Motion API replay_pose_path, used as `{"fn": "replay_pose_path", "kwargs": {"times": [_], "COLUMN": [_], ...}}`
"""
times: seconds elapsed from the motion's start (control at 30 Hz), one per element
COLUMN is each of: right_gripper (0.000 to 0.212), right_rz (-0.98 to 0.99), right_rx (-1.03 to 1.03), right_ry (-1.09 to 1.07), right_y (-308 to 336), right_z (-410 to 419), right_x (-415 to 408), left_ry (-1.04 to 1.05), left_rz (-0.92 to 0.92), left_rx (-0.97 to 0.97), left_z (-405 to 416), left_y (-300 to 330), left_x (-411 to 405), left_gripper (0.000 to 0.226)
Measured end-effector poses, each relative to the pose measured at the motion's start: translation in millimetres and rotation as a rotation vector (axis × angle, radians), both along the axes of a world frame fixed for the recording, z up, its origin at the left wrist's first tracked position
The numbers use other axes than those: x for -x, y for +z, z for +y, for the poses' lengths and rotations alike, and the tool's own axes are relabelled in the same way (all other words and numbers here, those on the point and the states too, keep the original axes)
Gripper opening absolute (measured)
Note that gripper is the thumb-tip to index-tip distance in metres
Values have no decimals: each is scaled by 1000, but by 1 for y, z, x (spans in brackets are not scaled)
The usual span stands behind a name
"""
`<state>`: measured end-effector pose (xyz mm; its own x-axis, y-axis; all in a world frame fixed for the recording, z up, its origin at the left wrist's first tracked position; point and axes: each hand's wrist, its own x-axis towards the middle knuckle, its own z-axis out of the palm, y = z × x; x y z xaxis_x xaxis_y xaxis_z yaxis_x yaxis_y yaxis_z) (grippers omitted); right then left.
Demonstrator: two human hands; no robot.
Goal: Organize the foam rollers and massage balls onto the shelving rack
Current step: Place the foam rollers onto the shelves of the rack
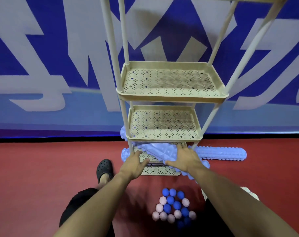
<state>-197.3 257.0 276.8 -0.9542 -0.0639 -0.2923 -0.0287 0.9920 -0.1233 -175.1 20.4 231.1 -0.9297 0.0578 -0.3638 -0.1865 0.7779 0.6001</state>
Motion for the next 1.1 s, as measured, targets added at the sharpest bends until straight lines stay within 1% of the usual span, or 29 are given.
{"fn": "replay_pose_path", "kwargs": {"times": [0.03,0.07,0.13,0.17,0.27,0.33,0.4,0.53,0.67,0.73,0.83,0.93,1.0,1.1], "right_gripper": [91,92,93,94,92,89,89,93,94,94,103,108,104,97], "right_rz": [4,1,-11,-23,-49,-50,-30,34,83,95,98,89,63,-6], "right_rx": [9,22,61,74,70,44,18,-6,-52,-58,-68,-89,-103,-84], "right_ry": [8,12,17,23,35,48,70,106,144,154,172,168,168,155], "right_y": [-5,-10,-19,-24,-33,-38,-43,-57,-71,-77,-87,-96,-99,-100], "right_z": [-1,-3,-6,-7,-10,-10,-9,-10,-7,-6,-1,11,20,27], "right_x": [2,3,6,9,19,26,32,41,49,53,56,55,54,53], "left_ry": [100,200,371,433,572,637,681,772,879,889,862,903,915,866], "left_rz": [-76,-138,-241,-278,-389,-421,-431,-449,-452,-435,-397,-331,-272,-207], "left_rx": [-129,-263,-483,-572,-862,-997,-1077,-1206,-1244,-1273,-1267,-1199,-1188,-1272], "left_z": [7,14,31,38,54,61,67,77,84,85,84,77,70,62], "left_y": [-3,-8,-11,-15,-31,-38,-43,-54,-63,-70,-76,-80,-85,-83], "left_x": [2,3,2,3,7,15,24,39,49,53,58,64,68,71], "left_gripper": [64,60,37,34,41,46,49,47,47,45,41,32,27,18]}}
